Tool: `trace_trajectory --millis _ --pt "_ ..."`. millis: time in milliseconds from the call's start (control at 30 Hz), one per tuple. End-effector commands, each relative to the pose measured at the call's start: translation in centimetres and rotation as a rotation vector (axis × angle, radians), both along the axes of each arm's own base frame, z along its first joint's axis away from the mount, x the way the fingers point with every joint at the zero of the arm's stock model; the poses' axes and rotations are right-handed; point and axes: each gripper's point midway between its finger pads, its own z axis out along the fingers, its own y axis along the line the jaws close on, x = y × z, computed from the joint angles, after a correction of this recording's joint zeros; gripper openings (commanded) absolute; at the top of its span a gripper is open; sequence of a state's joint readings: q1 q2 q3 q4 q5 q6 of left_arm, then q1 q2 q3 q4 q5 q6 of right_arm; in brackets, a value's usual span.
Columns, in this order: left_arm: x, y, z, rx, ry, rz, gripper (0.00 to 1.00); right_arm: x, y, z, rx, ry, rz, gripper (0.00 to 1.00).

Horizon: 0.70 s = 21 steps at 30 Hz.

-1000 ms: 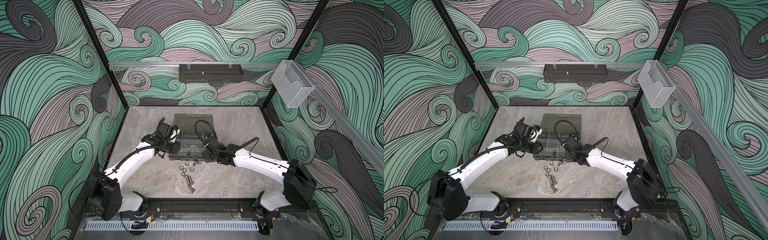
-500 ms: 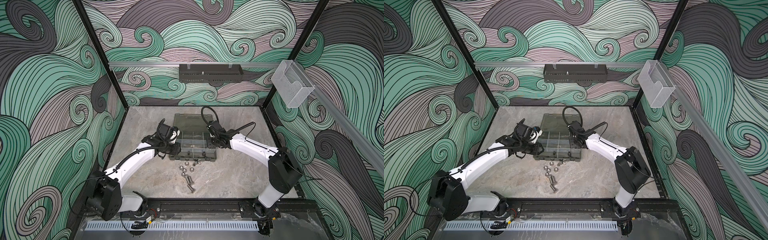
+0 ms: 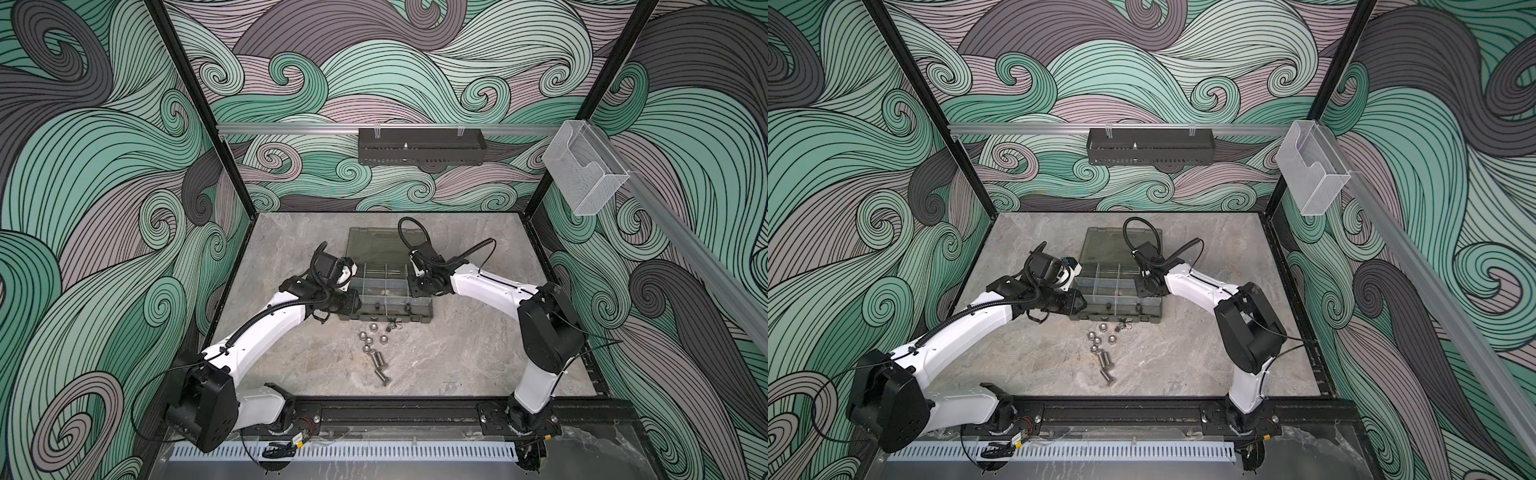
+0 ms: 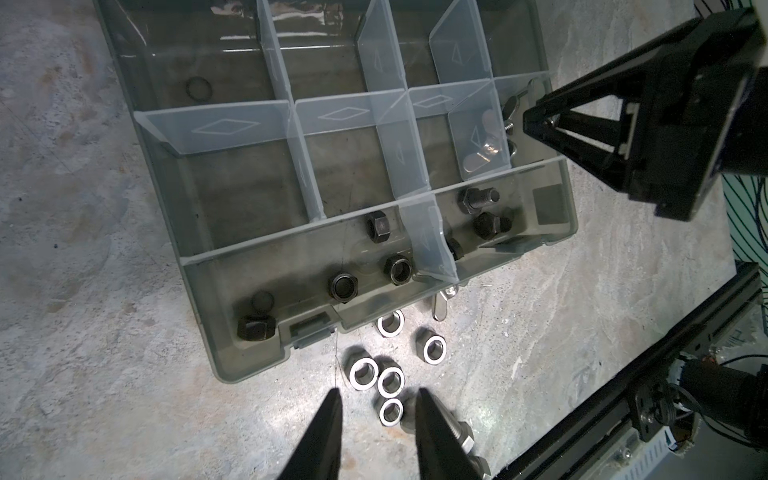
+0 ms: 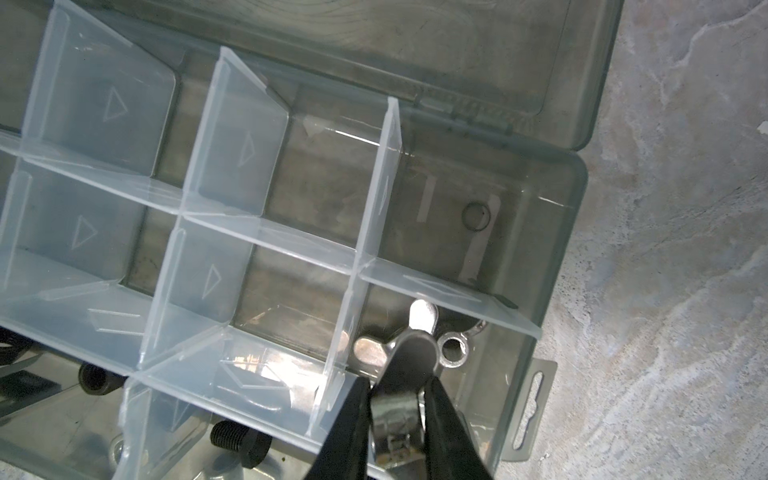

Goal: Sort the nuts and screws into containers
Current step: 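Carry the wing nut with the right gripper into the wing-nut compartment, then open the right gripper to release the wing nut and withdraw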

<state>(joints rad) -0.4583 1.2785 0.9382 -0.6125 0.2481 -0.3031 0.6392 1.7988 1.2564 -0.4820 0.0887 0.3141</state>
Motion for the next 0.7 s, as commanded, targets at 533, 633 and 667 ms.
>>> trace_trajectory --millis 533,633,667 --pt "-1.2 -0.3 0.4 -0.081 0.02 0.012 0.34 0.0 0.2 1.9 0.054 -0.014 -0.016 0.29" --pt "-1.5 -0.4 0.1 -0.09 0.03 0.009 0.34 -0.3 -0.1 2.7 0.062 -0.031 -0.022 0.3" --pt "-1.6 -0.4 0.0 -0.092 0.033 0.009 0.34 -0.4 -0.2 2.9 0.066 -0.034 -0.022 0.3"
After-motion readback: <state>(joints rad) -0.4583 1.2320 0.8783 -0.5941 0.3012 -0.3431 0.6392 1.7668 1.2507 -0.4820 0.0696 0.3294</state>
